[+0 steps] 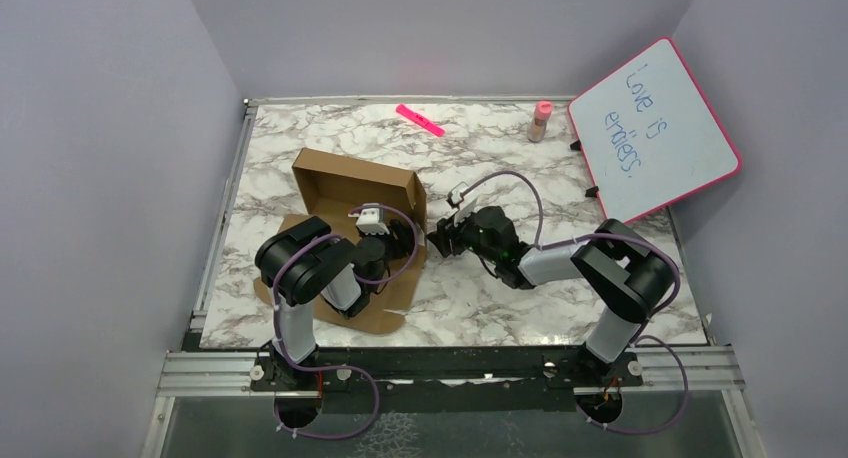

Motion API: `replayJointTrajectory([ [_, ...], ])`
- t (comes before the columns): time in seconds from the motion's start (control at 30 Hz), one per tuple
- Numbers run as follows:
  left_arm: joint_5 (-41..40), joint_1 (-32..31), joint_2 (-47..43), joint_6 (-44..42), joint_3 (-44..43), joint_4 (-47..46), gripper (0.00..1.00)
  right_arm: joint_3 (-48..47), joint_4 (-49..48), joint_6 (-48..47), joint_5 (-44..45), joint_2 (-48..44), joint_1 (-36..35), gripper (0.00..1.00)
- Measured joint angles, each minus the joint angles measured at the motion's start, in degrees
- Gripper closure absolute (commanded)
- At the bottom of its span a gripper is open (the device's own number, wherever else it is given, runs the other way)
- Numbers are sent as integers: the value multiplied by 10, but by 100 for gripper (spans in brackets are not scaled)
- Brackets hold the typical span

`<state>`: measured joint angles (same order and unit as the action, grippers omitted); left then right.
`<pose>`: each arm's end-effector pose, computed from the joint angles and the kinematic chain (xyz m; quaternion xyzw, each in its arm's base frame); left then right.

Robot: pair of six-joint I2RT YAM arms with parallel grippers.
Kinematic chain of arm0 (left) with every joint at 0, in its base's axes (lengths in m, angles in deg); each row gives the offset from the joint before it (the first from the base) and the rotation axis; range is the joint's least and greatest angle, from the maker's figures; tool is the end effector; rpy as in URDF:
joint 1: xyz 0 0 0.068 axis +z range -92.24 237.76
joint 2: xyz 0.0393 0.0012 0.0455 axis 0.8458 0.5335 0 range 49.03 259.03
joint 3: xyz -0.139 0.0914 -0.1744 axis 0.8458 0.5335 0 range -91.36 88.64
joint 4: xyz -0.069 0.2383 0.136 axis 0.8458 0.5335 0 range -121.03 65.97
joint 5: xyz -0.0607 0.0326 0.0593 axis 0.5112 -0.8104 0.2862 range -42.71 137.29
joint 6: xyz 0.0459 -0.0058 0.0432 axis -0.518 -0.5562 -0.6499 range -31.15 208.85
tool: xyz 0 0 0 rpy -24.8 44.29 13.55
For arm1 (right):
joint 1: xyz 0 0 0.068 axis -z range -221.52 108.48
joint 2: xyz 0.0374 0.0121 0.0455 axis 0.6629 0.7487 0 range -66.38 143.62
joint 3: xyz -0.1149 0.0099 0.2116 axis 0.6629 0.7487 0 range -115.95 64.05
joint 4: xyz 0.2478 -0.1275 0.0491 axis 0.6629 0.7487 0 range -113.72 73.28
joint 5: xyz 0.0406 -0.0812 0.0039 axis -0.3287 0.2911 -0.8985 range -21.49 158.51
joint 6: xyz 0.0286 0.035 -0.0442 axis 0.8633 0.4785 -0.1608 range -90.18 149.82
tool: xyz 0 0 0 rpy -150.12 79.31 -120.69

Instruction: Fold the paper box

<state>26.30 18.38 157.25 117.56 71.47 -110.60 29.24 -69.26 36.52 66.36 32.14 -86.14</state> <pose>0.2152 -0.1542 0.0402 -0.0440 0.7688 -0.2313 0.5945 0.2428 0.2422 0.0902 -0.2735 0.7622 0.2676 0.5221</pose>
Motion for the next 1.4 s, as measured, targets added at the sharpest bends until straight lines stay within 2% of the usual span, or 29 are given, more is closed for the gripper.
replayJointTrajectory([
  [0.27,0,3,3,0,0,-6,39,-18,-9,-2,-51,10,5,44],
  [0.73,-3,4,25,0,1,-41,39,-76,7,12,-80,13,21,42],
  [1.1,-3,6,30,2,7,-53,40,-88,28,8,-96,13,42,41],
  [1.4,1,5,32,2,18,-69,39,-149,41,8,-113,21,66,42],
])
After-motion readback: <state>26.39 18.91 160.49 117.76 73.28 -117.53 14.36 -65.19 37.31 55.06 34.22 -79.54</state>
